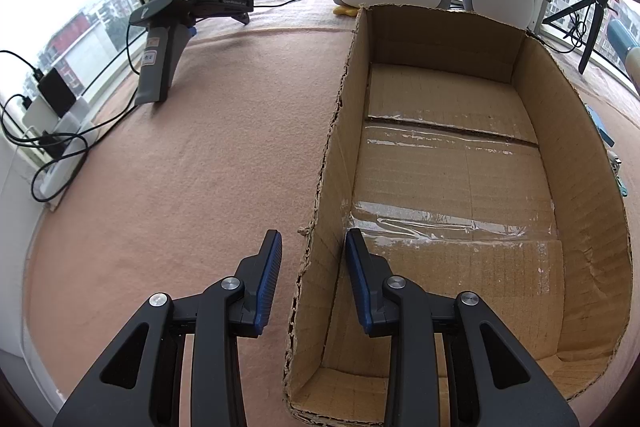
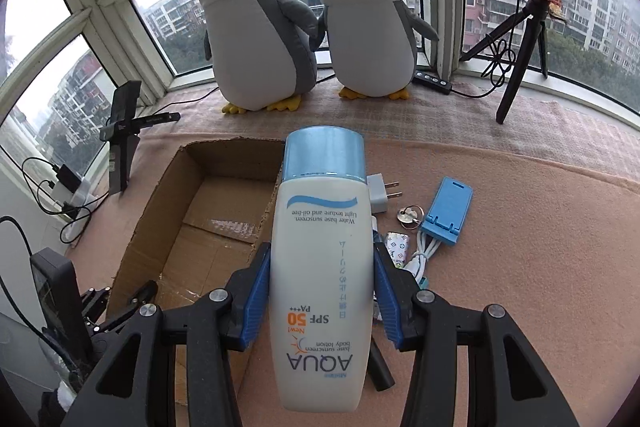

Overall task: Organize rigid objects
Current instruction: 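Carry the bottle over the cardboard box and release it inside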

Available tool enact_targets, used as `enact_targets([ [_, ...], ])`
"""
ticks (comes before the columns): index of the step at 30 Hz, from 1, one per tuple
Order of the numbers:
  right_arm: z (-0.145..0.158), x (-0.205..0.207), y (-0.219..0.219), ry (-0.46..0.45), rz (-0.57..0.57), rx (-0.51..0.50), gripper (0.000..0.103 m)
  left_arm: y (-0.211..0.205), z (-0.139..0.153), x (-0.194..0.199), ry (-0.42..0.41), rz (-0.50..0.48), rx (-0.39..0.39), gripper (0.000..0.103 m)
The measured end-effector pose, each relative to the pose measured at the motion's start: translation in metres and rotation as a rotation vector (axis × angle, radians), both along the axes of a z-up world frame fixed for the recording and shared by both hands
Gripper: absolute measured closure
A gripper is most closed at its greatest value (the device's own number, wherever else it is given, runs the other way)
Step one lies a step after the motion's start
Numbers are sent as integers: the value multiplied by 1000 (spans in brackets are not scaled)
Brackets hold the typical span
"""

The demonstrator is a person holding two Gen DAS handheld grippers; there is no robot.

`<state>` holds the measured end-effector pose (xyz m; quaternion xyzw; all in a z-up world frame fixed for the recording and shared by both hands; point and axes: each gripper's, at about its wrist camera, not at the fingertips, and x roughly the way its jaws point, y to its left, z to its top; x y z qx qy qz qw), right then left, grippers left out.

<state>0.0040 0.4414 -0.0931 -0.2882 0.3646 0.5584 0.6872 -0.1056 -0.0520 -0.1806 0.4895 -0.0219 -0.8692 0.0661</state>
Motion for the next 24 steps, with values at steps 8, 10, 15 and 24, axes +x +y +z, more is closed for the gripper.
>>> enact_targets([
  [8,-26,-57,27,10,105,-46,59,-1,0,1,10,0,12,73],
  [10,-34,-65,33,15,116,-62,59,-2,0,2,13,1,15,72],
  [15,-48,-79,41,19,134,-89,59,-2,0,2,12,1,15,73],
  [24,-57,-85,45,37,140,-107,55,-3,-1,3,15,1,15,72],
])
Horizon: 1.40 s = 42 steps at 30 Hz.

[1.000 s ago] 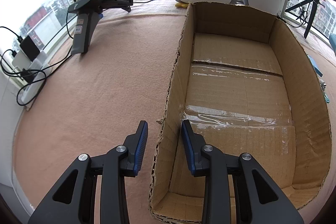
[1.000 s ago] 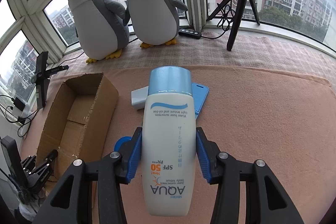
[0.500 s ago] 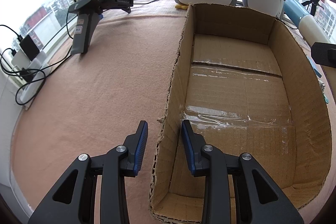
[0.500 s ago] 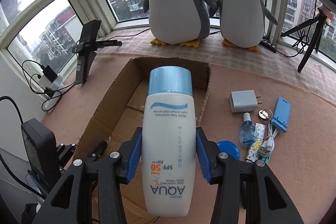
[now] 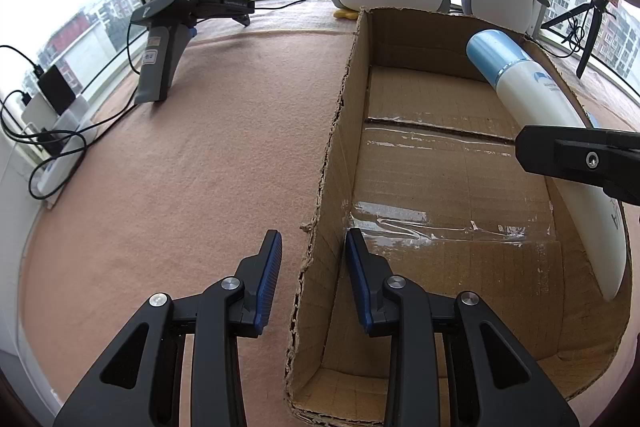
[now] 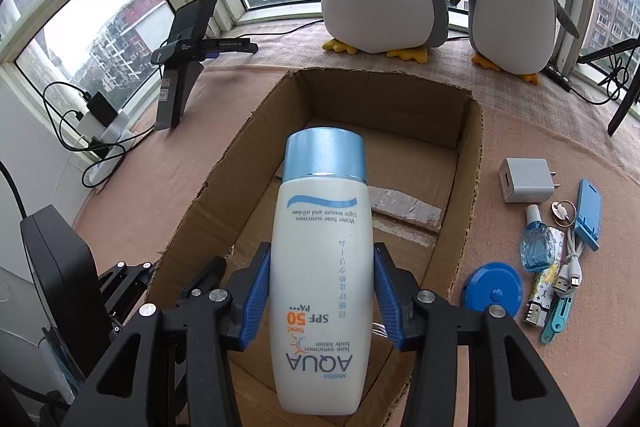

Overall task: Organize rigid objects
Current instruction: 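Carry the bottle over the cardboard box and release it inside, then move the right tool to the blue phone stand and grasp it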

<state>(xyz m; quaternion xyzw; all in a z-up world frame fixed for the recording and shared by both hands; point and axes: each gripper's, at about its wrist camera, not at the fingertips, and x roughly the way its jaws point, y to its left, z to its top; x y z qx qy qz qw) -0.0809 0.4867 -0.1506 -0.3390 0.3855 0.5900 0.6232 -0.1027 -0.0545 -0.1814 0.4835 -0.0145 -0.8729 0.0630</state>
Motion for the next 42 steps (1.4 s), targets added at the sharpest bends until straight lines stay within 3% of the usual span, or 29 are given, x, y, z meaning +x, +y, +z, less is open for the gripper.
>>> enact_targets([
  [3,6,1,-2,3,-9,26,38,0,0,0,3,-1,0,73],
  [20,36,37,-28,33,-106,83,38,0,0,0,3,0,-4,72],
  [29,52,110,-65,-10,-282,103,38,0,1,0,3,0,-4,72],
  [35,49,167,-69,-46,-409,64,38,0,0,0,4,0,-3,72],
  [42,33,225,-50,29,-542,3,38,-1,1,-1,3,1,-3,72],
])
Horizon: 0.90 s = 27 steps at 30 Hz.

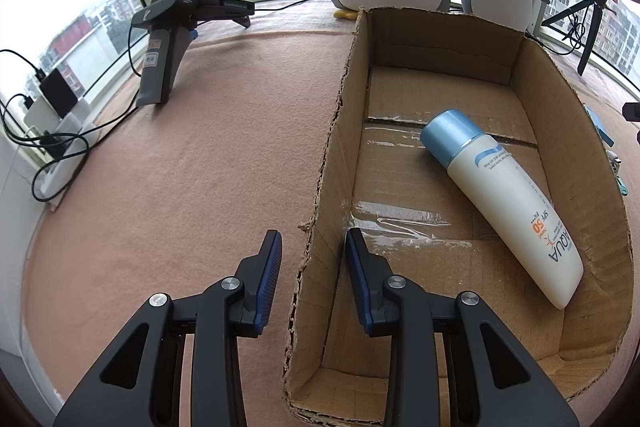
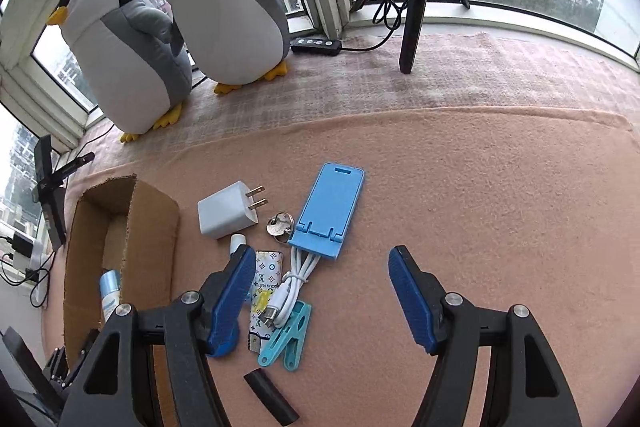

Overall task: Organize rigid objects
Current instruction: 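Move the right tool to the blue phone stand and grasp it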

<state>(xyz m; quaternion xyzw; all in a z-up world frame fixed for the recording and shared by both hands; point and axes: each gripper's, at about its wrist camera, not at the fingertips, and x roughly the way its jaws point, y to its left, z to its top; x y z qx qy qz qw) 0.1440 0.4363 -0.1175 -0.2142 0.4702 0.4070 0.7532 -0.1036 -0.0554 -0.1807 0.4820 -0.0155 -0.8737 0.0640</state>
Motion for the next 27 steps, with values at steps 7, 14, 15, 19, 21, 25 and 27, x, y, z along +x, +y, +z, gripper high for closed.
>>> enact_targets([
  [7,-19,26,29,57,-65,-41,38,-1,0,-1,1,1,3,72],
  [14,-32,36,48,42,-89,-100,44,-3,0,-1,1,1,7,72],
  [15,-34,36,50,40,-89,-110,44,-4,0,-1,1,1,7,73],
  [19,-38,35,55,20,-77,-142,47,-3,0,-1,2,-1,9,72],
  [21,-39,34,55,7,-68,-153,49,-3,0,0,2,-1,8,73],
  [25,-38,39,50,-12,-60,-167,55,-3,0,-1,2,-1,8,72],
  [27,-38,42,45,-30,-57,-178,61,-2,0,0,2,0,8,72],
])
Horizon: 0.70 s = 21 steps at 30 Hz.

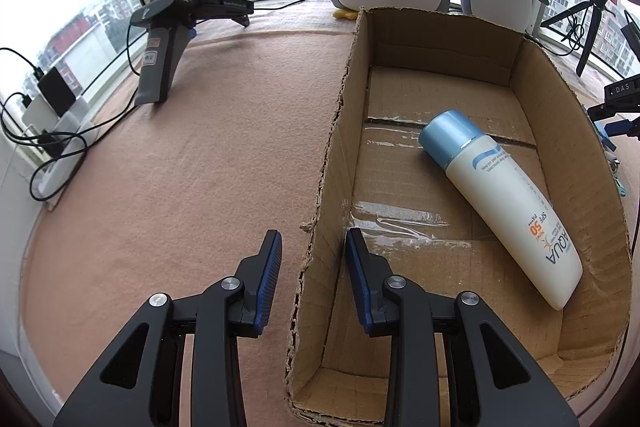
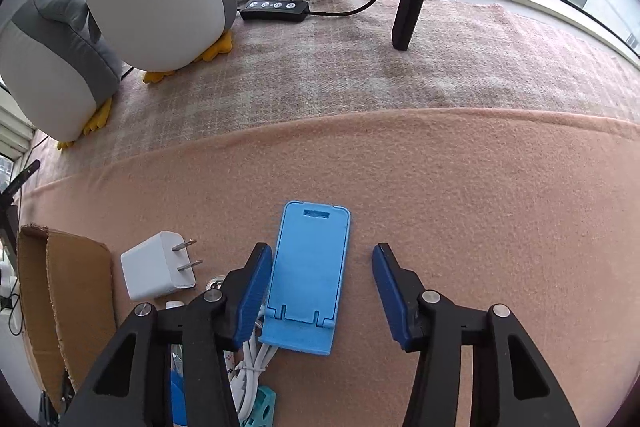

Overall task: Organize rigid objects
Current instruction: 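Move the right tool to the blue phone stand and grasp it, then carry the blue phone stand into the box and open the right gripper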

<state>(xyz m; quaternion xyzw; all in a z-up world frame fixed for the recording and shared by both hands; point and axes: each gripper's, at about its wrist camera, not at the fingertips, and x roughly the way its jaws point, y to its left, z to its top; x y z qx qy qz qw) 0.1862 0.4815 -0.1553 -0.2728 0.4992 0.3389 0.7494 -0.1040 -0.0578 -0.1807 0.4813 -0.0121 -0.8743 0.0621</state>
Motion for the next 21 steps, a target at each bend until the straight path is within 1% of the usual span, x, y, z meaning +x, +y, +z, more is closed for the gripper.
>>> enact_targets([
  [5,2,7,-10,-17,19,-14,65,1,0,0,0,-1,-4,73],
  [8,3,9,-17,-58,31,-32,65,1,0,0,0,-1,-4,72],
  [9,3,8,-20,-57,44,-26,65,1,0,0,0,-1,-3,72],
  [11,3,4,-25,-63,73,-35,64,1,0,0,0,0,-4,72],
  [15,-1,-7,-35,-110,115,-37,63,1,0,0,1,1,-5,73],
  [19,-1,-5,-40,-102,106,-13,63,1,-1,0,1,1,-6,72],
  [21,1,-3,-43,-108,108,-16,63,1,-1,1,2,1,-6,72],
])
